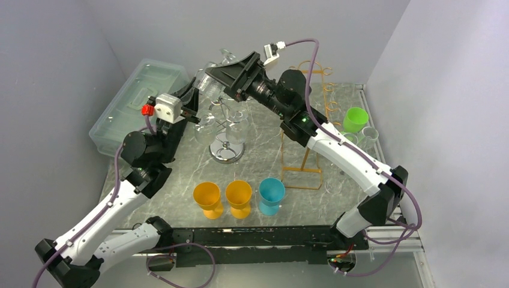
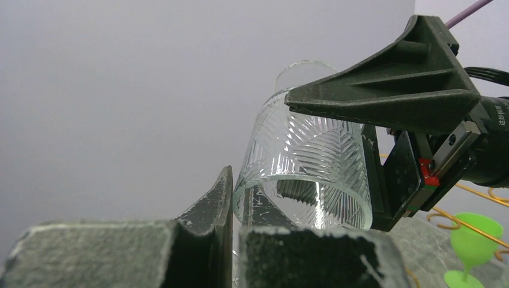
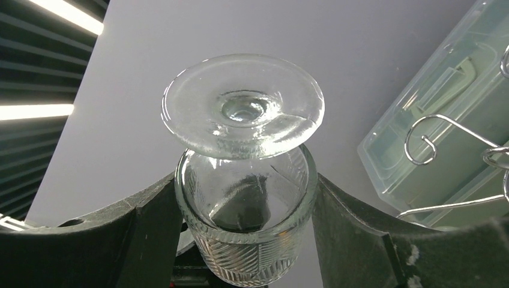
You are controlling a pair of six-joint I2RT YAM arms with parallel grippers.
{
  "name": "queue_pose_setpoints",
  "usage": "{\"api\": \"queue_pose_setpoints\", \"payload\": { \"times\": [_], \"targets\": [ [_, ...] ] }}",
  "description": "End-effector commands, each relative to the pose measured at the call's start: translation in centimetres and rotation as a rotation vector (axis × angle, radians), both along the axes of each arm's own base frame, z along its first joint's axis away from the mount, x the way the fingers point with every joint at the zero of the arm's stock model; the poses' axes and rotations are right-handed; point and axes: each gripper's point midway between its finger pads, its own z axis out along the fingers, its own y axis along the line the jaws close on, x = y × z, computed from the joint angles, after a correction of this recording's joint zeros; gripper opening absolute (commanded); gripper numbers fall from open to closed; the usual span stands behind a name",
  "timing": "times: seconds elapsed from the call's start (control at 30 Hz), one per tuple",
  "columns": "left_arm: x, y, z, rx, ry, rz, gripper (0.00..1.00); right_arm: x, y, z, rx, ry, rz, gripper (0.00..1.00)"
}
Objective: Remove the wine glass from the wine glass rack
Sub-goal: Place the wine glass at the center of the board.
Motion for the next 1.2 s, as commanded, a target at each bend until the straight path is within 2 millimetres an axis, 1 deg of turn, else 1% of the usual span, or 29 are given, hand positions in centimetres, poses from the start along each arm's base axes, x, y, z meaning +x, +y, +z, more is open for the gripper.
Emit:
{"api": "queue_pose_setpoints", "payload": {
  "times": [0.0, 0.1, 0.23, 0.4, 0.5, 0.57, 0.73, 0.83, 0.93, 0.97, 1.07, 1.17],
  "targets": [
    [-2.2, 3.4, 4.1, -0.204, 0.020, 0.010, 0.00, -2.3, -2.0, 4.3, 0.056, -0.192, -0.026, 0.68],
    [-2.7, 3.9, 4.5, -0.218, 0.045, 0.009, 0.00, -2.3, -2.3, 4.2, 0.047, -0.204, -0.040, 0.79],
    [-3.5, 4.4, 5.2, -0.226, 0.049, -0.004, 0.00, -2.3, -2.5, 4.1, 0.040, -0.216, -0.051, 0.88],
    [-4.2, 5.4, 5.7, -0.247, 0.062, 0.012, 0.00, -2.4, -2.3, 4.0, 0.030, -0.220, -0.045, 0.92],
    [-4.4, 6.5, 6.0, -0.261, 0.093, 0.047, 0.00, -2.2, -2.7, 3.7, -0.005, -0.226, -0.071, 0.95],
    [-4.5, 7.2, 5.7, -0.244, 0.139, 0.078, 0.00, -1.9, -3.1, 3.3, -0.045, -0.228, -0.105, 0.96],
    [-5.6, 9.9, 5.2, -0.242, 0.275, 0.171, 0.00, -1.1, -4.4, 2.0, -0.190, -0.253, -0.199, 0.99],
    [-6.3, 11.9, 4.2, -0.228, 0.368, 0.252, 0.00, -0.5, -5.4, 0.6, -0.324, -0.269, -0.252, 1.00],
    [-7.2, 13.2, 2.8, -0.201, 0.489, 0.306, 0.00, 0.0, -6.5, -0.6, -0.433, -0.286, -0.298, 1.00],
    [-7.7, 13.8, 2.7, -0.201, 0.522, 0.319, 0.00, 0.1, -6.9, -1.1, -0.466, -0.288, -0.310, 1.00],
    [-8.6, 14.6, 0.1, -0.181, 0.655, 0.359, 0.00, 0.4, -7.8, -2.5, -0.558, -0.290, -0.336, 1.00],
    [-9.7, 15.3, -2.6, -0.154, 0.781, 0.402, 0.00, 0.5, -8.3, -3.7, -0.635, -0.289, -0.337, 1.00]
  ]
}}
